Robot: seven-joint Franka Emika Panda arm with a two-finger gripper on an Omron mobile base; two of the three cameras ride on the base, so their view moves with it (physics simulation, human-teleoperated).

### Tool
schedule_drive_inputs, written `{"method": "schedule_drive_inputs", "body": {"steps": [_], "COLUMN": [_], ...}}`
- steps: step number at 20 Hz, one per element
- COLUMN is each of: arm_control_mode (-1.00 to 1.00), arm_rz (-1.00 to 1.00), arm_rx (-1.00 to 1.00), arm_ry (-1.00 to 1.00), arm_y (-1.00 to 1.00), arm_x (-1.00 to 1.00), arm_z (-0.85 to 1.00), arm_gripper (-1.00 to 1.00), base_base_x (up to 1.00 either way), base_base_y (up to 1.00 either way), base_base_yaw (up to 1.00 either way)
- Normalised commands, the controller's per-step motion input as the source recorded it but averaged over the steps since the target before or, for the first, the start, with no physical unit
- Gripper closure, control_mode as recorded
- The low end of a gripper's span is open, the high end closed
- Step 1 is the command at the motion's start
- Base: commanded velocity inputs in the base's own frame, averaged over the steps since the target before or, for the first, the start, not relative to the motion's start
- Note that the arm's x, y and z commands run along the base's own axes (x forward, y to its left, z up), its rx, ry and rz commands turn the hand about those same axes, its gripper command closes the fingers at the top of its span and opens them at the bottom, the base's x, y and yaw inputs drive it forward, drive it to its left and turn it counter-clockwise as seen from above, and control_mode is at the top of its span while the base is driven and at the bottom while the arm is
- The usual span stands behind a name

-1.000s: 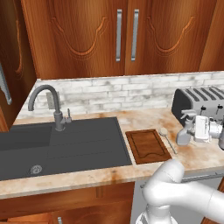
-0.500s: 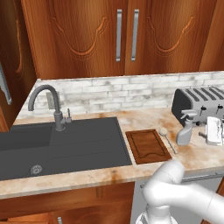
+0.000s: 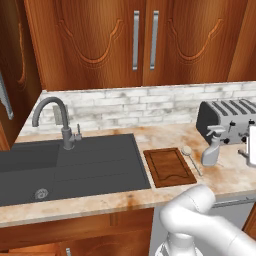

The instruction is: Grab the spray bottle from the cabinet, then place it next to the cutting board for sanitizing. Then grab the dish brush from the countertop next to the sink and place it next to the cutting board.

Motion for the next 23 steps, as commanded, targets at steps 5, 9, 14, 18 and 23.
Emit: {"method": "schedule_drive_inputs", "body": {"steps": [5,9,14,18,23], "arm_control_mode": [-1.0,-1.0,-1.0,-1.0,-1.0], "arm_rz": [0.0,0.0,0.02,0.04,0.05], "arm_rx": [-0.01,-0.02,-0.04,-0.02,-0.01], "arm_ry": [-0.09,-0.13,-0.08,0.0,-0.01], "arm_y": [0.98,0.82,0.77,0.7,0.66], "arm_x": [-0.45,-0.62,-0.43,-0.28,-0.3], "arm_z": [0.71,0.84,0.82,0.65,0.36], "arm_gripper": [-1.0,-1.0,-1.0,-1.0,-1.0], "base_base_x": [0.0,0.0,0.0,0.0,0.0], "base_base_y": [0.0,0.0,0.0,0.0,0.0], "base_base_yaw": [0.0,0.0,0.0,0.0,0.0]}}
